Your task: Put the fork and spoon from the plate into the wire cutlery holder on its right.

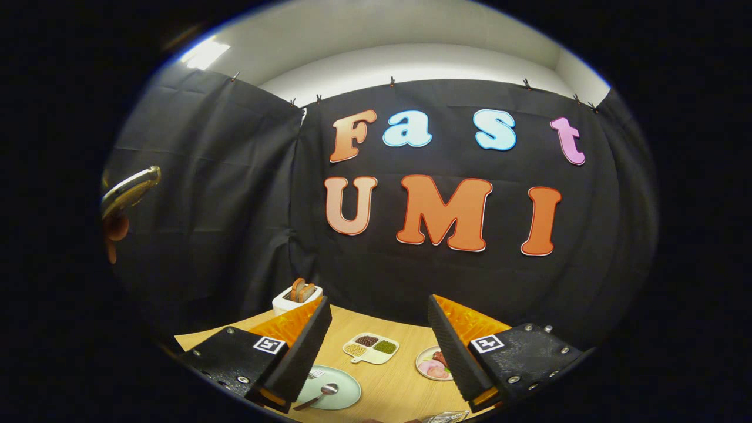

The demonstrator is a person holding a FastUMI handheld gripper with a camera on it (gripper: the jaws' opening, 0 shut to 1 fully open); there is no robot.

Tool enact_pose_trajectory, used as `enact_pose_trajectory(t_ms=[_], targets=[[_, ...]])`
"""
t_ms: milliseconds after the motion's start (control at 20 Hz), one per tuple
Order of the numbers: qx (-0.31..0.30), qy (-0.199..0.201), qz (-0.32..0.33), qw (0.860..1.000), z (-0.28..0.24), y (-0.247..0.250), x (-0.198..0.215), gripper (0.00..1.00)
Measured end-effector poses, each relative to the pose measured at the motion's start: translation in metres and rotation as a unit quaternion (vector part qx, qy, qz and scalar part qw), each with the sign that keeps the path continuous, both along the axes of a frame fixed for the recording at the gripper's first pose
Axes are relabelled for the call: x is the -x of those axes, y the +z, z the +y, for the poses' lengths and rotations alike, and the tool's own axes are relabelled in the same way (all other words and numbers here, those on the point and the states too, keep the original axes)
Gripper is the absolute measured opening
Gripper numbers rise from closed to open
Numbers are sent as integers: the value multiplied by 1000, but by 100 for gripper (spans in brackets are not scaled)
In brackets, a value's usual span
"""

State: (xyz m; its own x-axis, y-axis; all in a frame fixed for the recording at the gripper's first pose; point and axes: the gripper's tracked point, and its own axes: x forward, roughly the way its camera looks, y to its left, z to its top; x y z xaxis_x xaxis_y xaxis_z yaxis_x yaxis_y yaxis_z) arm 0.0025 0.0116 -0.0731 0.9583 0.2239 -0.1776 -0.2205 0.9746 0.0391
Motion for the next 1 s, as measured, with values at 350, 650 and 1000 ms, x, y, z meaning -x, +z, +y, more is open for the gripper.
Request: enact_pose_trajectory(t_ms=[350, 650, 1000], targets=[[21, -38, 119, 992, 49, -72, -1, 98], [-6, -18, 311, 950, 108, -166, 21, 98], [24, -19, 478, 878, 116, -249, 55, 91]])
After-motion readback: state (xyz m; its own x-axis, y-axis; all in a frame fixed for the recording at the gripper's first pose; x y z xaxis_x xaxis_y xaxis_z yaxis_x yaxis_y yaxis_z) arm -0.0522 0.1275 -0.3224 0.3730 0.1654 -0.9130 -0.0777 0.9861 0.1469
